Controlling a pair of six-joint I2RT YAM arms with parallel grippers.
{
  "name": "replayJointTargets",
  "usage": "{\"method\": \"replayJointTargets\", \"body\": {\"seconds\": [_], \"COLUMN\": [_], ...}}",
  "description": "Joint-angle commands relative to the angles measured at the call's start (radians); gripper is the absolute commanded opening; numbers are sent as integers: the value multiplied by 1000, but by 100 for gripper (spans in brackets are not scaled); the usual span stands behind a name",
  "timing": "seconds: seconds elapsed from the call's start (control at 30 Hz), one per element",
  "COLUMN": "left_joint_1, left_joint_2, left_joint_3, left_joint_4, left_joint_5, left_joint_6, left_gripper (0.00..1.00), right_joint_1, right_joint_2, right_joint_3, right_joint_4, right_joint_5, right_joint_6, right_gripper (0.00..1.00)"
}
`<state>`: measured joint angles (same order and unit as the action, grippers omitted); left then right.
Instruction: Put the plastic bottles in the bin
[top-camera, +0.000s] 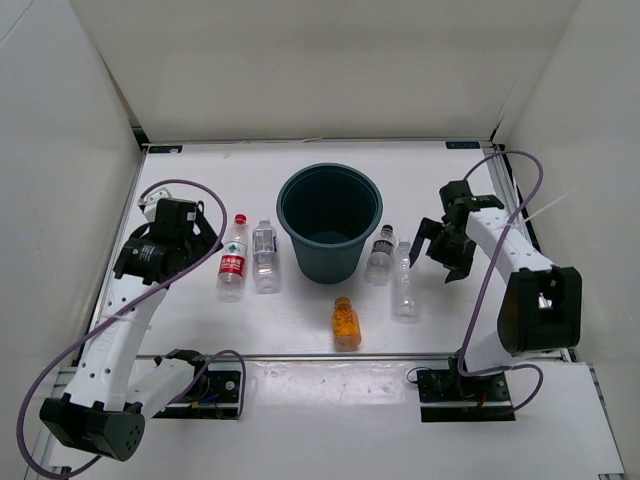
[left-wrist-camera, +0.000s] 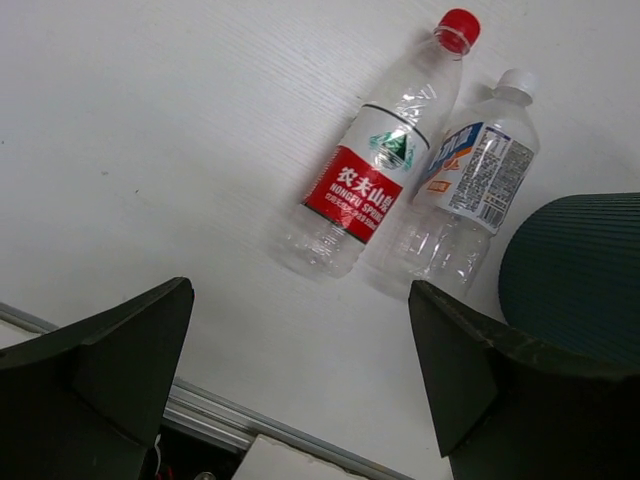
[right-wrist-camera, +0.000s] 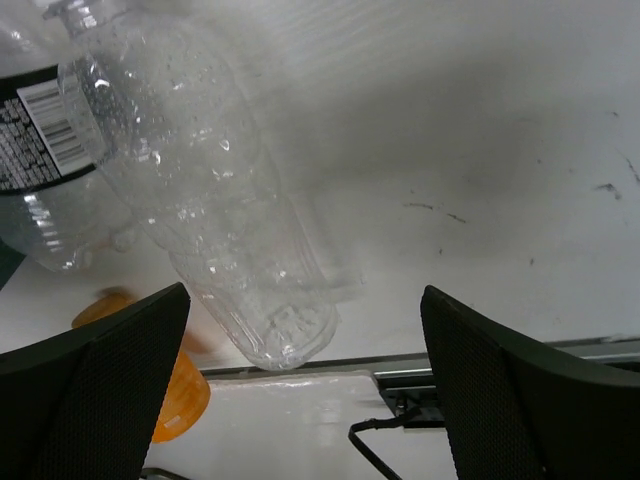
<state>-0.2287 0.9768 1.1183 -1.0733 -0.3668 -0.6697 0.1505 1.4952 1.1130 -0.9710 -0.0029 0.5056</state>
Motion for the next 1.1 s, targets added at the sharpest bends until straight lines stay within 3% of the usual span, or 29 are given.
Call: {"method": "replayJointTargets", "body": {"seconds": [0.0, 0.37, 0.5, 0.53, 0.6, 0.67, 0.8, 0.87, 0.97, 1.07], "left_joint_1": [-3, -3, -3, -3, -3, -3, -3, -3, 25, 37], "left_joint_2": [-27, -58, -58, -58, -58, -58, -49, -38, 2, 59], "left_joint_3": [-34, -103, -103, -103, -103, -112, -121, -130, -140, -150], "left_joint_4": [-22, -13, -13, -13, -13, -13, -13, -4, 27, 70], "left_joint_5": [-43, -61, -61, -61, -61, -70, -37, -15, 117, 167], "left_joint_6": [-31, -50, -50, -50, -50, -60, -73, -85, -39, -25], "left_gripper": [100, 100, 100, 100, 100, 100, 100, 100, 100, 100], "right_joint_1": [-14, -34, -34, -34, -34, -23, -14, 1, 55, 164], "right_joint_2": [48, 169, 181, 157, 123, 51, -44, -44, -9, 11], "right_joint_3": [-2, -74, -84, -73, -18, 66, 420, 705, 1024, 1075], "right_joint_4": [83, 179, 135, 114, 21, -62, -273, -345, -315, -130], "right_joint_5": [-74, -147, -100, -79, -46, -34, 20, 20, -6, -6], "right_joint_6": [-39, -38, -1, 10, 21, 51, 119, 129, 149, 107], "right_gripper": [100, 97, 64, 51, 39, 33, 28, 26, 25, 25]}}
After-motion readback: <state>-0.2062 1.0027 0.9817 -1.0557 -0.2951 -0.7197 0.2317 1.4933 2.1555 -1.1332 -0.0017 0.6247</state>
